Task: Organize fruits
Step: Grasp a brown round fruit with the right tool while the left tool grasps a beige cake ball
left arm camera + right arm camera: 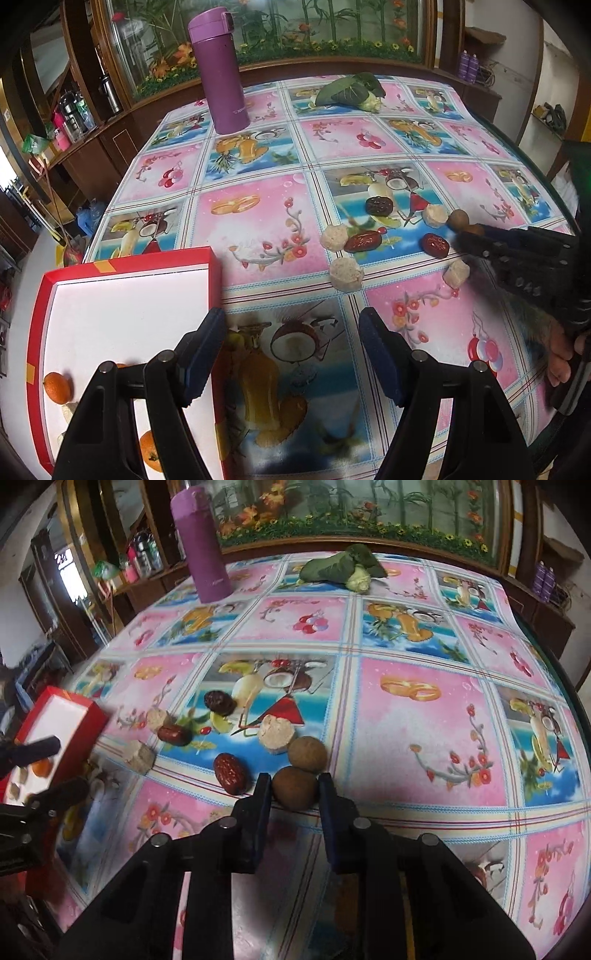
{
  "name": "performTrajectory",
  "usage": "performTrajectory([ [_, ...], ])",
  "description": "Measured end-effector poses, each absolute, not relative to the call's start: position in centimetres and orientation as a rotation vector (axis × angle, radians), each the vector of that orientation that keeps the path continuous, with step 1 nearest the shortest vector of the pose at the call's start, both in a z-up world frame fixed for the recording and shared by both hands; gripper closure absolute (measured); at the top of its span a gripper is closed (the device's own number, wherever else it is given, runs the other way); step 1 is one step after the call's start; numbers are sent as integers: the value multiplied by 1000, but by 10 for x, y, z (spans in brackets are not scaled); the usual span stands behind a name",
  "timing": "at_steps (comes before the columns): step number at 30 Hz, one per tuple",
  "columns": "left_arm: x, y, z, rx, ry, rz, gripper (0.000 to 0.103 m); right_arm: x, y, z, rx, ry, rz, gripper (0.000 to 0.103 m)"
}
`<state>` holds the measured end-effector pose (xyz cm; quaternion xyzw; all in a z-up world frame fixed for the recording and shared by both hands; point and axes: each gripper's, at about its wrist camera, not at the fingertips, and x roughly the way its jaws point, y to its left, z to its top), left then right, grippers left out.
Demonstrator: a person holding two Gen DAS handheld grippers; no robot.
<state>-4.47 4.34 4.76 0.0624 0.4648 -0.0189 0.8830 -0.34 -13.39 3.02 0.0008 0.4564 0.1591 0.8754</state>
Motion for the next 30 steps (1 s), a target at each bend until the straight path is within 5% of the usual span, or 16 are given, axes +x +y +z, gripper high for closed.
performTrajectory([
  [13,-12,23,30,128,1008,-65,30,-6,-166,49,161,916,295,76],
  [24,-1,18,18,79,1021,-117,76,-4,-168,48,173,922,282,76],
  [30,-5,15,19,80,1010,-133,77,-4,-169,48,172,912,275,76],
])
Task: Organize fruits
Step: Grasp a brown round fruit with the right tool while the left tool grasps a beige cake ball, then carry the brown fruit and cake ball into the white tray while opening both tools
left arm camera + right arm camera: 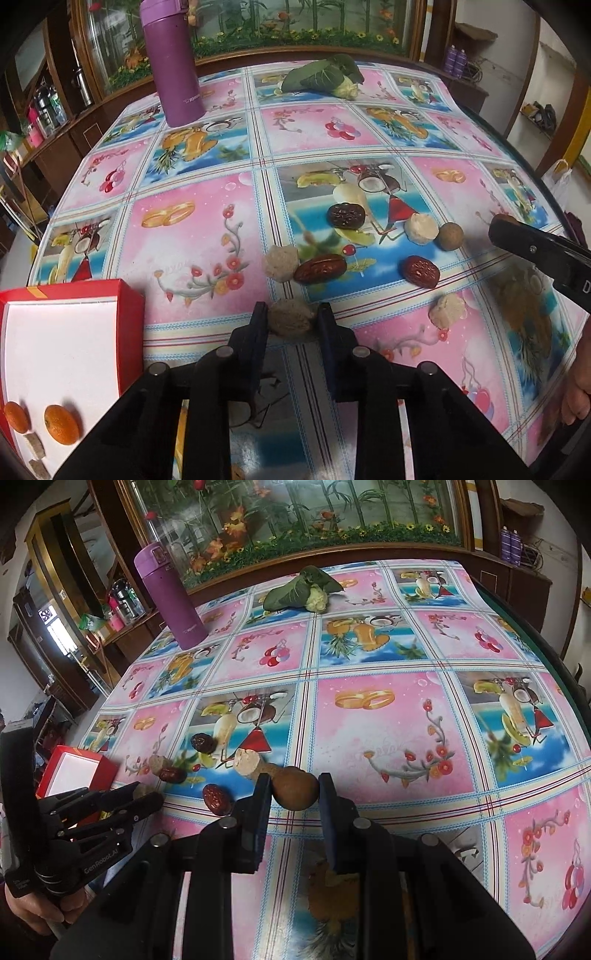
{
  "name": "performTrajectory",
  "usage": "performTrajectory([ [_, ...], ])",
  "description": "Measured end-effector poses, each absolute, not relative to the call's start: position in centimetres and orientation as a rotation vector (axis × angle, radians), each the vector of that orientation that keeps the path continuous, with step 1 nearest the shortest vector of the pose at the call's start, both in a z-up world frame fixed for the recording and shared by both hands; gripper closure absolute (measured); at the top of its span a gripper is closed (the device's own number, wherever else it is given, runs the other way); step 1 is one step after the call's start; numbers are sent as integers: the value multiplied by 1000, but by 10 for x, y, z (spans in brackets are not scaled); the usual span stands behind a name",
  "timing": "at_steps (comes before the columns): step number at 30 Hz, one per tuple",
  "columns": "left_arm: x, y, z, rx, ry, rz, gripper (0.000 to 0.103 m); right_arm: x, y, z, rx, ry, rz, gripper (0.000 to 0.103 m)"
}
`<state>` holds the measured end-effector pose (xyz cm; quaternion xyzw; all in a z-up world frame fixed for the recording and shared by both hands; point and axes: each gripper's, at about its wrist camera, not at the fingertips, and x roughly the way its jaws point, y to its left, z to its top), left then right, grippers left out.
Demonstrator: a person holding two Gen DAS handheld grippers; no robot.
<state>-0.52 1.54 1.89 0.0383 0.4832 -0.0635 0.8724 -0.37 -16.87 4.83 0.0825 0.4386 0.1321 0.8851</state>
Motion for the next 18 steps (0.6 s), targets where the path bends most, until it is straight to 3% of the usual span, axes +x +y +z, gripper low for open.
performTrajectory([
  [18,-90,50,102,97,701,7,77,-17,-158,65,208,723,283,76],
])
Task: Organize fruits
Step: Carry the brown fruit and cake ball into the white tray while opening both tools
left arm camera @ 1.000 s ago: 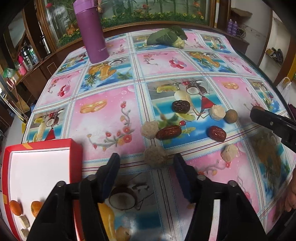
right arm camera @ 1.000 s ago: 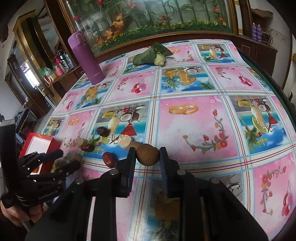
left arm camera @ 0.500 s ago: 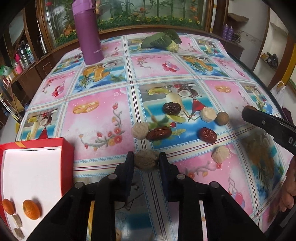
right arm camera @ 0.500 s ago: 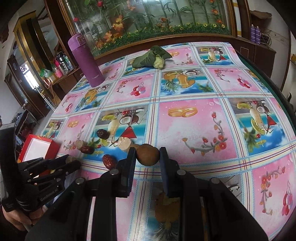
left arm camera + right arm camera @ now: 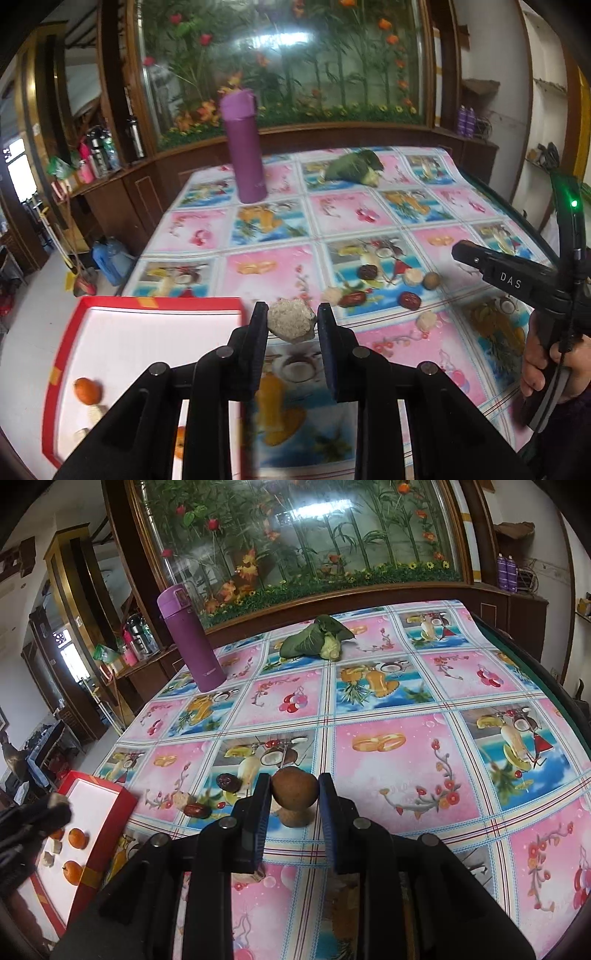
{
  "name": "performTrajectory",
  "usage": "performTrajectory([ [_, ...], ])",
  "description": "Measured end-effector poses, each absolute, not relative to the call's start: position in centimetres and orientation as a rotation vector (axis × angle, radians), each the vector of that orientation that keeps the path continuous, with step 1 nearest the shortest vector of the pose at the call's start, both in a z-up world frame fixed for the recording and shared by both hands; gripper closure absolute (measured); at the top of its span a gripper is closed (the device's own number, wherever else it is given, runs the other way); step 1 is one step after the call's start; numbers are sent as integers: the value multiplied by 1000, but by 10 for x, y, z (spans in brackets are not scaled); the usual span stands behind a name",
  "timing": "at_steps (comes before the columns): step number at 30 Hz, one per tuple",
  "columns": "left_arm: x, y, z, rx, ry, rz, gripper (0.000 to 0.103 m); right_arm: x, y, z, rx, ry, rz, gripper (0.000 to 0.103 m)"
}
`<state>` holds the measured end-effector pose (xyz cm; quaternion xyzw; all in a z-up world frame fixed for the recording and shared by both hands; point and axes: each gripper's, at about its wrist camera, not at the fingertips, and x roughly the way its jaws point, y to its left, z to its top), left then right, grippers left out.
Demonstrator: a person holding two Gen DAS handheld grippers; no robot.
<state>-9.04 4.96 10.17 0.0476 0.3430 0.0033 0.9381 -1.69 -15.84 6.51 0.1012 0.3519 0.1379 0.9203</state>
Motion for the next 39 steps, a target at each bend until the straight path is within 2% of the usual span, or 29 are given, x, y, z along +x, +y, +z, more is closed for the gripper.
performTrajectory([
  [5,-107,80,107,81,666,86,77,-26,-133,69,239,711,335,75],
  [21,-151,190,87,1,680,330,77,-84,64,70,103,757,737,75],
  [39,-151,222,50,-16,771,380,77,-77,109,45,2,897,680,75],
])
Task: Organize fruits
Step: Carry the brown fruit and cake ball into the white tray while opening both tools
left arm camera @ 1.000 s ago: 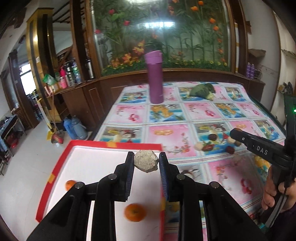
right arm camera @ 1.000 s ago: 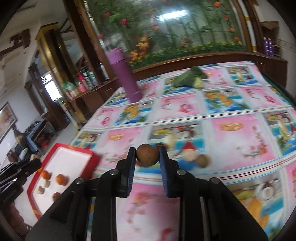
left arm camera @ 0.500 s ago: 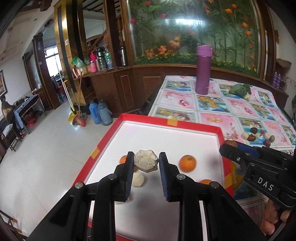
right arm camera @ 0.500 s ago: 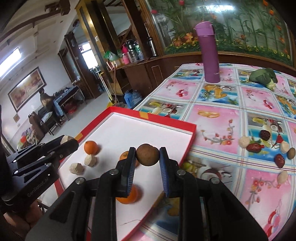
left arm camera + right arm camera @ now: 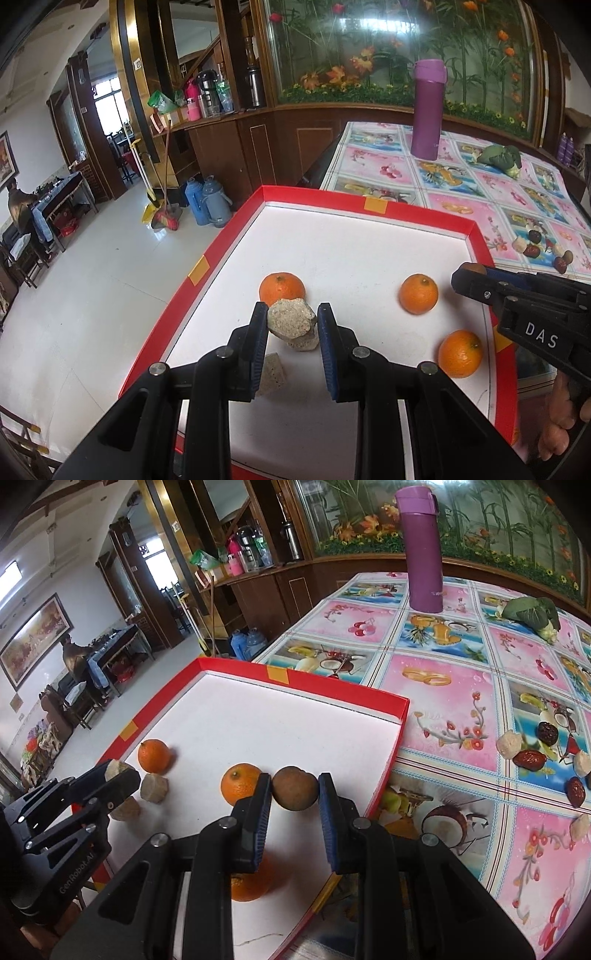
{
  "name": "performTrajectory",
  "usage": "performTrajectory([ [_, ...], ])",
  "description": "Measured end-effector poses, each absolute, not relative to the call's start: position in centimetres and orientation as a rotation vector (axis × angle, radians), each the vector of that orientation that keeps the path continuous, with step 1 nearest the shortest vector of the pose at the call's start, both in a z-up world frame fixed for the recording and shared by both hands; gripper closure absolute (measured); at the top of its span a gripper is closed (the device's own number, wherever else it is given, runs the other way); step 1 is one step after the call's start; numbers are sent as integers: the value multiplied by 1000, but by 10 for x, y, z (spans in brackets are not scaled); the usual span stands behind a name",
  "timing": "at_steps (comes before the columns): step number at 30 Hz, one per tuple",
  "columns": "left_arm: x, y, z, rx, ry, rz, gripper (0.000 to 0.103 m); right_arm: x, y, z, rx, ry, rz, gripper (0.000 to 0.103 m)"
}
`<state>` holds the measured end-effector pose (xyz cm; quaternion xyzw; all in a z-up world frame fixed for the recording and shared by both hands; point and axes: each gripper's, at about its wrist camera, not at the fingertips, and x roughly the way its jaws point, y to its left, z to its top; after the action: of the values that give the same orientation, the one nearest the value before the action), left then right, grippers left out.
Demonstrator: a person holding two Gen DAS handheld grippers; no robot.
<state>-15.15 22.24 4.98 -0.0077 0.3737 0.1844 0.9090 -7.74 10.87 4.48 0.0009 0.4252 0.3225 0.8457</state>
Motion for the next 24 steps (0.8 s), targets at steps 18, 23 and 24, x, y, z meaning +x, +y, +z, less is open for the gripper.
performTrajectory([
  [18,-143,213,38,55,824,398,68,-79,120,34,-129,899,682,75],
  [23,-142,213,35,58,846,416,50,-80,118,36,-117,893,724,56],
  [24,-143,214,35,55,849,416,50,-80,117,37,-110,892,731,54],
])
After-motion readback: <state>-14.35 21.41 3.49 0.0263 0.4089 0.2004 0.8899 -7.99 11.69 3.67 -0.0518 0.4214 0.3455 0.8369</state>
